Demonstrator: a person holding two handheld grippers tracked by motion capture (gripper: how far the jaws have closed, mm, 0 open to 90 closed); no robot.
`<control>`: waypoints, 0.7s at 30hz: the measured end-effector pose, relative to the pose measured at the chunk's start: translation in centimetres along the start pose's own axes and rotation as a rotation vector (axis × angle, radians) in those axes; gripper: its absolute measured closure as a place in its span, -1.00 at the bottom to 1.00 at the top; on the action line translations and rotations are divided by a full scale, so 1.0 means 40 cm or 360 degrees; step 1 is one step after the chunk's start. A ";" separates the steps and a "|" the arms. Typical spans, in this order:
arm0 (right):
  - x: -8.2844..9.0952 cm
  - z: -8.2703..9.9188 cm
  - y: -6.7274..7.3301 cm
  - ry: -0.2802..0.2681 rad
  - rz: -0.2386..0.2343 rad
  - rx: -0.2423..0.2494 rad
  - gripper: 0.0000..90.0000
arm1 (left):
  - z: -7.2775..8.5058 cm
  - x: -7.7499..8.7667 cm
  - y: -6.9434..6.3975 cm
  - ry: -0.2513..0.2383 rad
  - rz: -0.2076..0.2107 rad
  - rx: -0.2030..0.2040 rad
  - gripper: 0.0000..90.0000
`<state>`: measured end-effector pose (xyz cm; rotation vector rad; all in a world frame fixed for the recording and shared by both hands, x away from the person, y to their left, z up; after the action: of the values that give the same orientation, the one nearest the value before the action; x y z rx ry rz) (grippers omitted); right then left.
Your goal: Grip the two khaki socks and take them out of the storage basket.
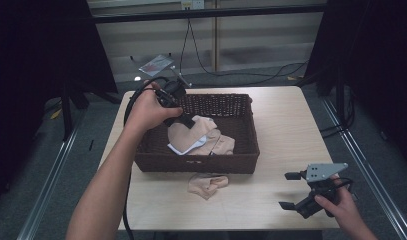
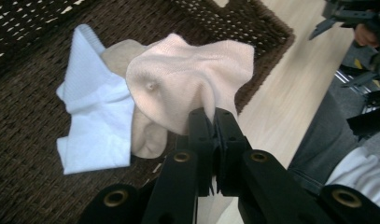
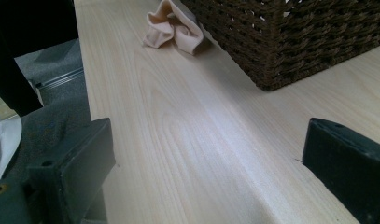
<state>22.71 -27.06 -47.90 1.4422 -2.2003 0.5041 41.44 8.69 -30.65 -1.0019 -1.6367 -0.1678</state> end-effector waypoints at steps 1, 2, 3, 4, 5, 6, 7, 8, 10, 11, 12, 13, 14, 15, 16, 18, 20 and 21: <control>0.000 0.000 0.000 0.0000 0.0001 -0.0001 -0.96 | 0.000 0.002 -0.004 -0.0003 0.0008 -0.0011 0.94; 0.001 0.000 0.001 0.0000 0.0001 -0.0004 -0.96 | 0.000 0.004 -0.008 0.0007 0.0001 -0.0021 0.94; 0.001 0.000 0.001 -0.0001 0.0002 -0.0004 -0.96 | 0.000 0.006 -0.012 0.0013 0.0009 -0.0024 0.94; 0.001 0.000 0.001 -0.0001 0.0002 -0.0004 -0.96 | 0.000 0.006 -0.016 -0.0004 0.0017 -0.0026 0.94; 0.001 0.000 0.000 0.0000 0.0003 -0.0004 -0.96 | -0.001 0.009 -0.017 0.0010 0.0022 -0.0033 0.94; 0.001 0.000 0.000 -0.0001 0.0001 -0.0004 -0.96 | 0.000 0.011 -0.019 0.0006 0.0027 -0.0034 0.94; 0.000 0.000 0.000 0.0000 0.0002 0.0000 -0.96 | 0.000 0.012 -0.020 0.0002 0.0031 -0.0037 0.94; 0.000 0.000 0.000 0.0000 0.0002 0.0000 -0.96 | 0.000 0.012 -0.020 0.0002 0.0031 -0.0037 0.94; 0.001 0.000 0.001 0.0001 0.0005 -0.0001 -0.96 | 0.005 0.014 -0.025 0.0007 0.0054 -0.0048 0.94; 0.001 0.000 0.001 -0.0001 0.0001 -0.0001 -0.96 | 0.008 0.010 -0.029 -0.0002 0.0064 -0.0053 0.94; 0.001 0.000 0.001 -0.0001 0.0001 -0.0001 -0.96 | 0.008 0.010 -0.029 -0.0002 0.0064 -0.0053 0.94; 0.001 0.000 0.001 0.0000 -0.0002 0.0001 -0.96 | 0.011 0.008 -0.032 0.0006 0.0054 -0.0054 0.94; 0.001 0.000 0.001 -0.0001 0.0000 -0.0001 -0.96 | 0.014 0.006 -0.035 0.0003 0.0067 -0.0073 0.94; 0.001 0.000 0.001 -0.0002 -0.0001 -0.0002 -0.96 | 0.016 0.006 -0.038 0.0011 0.0078 -0.0073 0.94; 0.001 0.000 0.001 -0.0002 0.0000 -0.0002 -0.96 | 0.019 0.003 -0.043 0.0001 0.0081 -0.0084 0.94; 0.001 0.000 0.001 -0.0001 -0.0003 0.0001 -0.96 | 0.025 0.003 -0.051 0.0001 0.0090 -0.0095 0.94; 0.000 0.000 0.001 -0.0004 -0.0005 -0.0001 -0.96 | 0.030 0.001 -0.058 -0.0006 0.0103 -0.0107 0.94; -0.001 0.000 0.002 -0.0001 -0.0008 -0.0001 -0.96 | 0.033 0.000 -0.060 0.0004 0.0094 -0.0116 0.94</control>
<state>22.67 -27.01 -47.93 1.4476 -2.1963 0.5011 38.84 7.96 -30.14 -1.1034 -1.6066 -0.1901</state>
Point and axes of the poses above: each handheld gripper's, and its own axes: x roughly backward along the jaws, z roughly out of its underside, y roughly to its left, the point moved 3 cm from there along -x, roughly forward along the jaws, and after that the axes turned 14 degrees about x, right-handed, at the moved point
